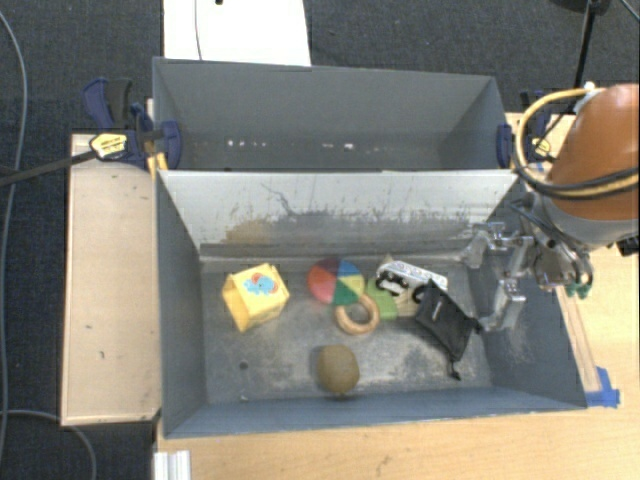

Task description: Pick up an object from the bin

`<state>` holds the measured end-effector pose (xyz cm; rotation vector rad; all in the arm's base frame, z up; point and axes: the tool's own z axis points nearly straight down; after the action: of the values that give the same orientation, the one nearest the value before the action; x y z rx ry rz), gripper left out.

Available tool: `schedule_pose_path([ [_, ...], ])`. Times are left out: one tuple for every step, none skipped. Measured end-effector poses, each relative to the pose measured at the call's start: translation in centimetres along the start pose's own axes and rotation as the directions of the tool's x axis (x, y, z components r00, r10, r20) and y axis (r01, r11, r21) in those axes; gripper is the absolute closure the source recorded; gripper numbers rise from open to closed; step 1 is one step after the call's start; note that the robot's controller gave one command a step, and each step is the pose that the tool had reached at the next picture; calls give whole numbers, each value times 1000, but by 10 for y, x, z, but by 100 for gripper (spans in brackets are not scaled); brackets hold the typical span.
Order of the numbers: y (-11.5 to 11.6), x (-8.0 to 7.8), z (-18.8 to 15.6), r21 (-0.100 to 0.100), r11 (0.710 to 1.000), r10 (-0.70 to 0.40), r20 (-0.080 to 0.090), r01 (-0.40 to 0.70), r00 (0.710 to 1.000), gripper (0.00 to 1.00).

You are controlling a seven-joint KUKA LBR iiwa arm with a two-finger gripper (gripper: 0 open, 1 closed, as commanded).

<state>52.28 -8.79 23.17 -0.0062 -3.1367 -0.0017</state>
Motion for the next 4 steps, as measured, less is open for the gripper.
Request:
schedule_pose_path([
  [0,-1,-5,1,1000,-3,8,3,1000,0],
  [0,-12,27,2,999,43,16,-43,999,0],
  [0,-7,89,1,997,78,13,-78,997,0],
  [28,-25,148,1,993,118,21,-118,993,0],
])
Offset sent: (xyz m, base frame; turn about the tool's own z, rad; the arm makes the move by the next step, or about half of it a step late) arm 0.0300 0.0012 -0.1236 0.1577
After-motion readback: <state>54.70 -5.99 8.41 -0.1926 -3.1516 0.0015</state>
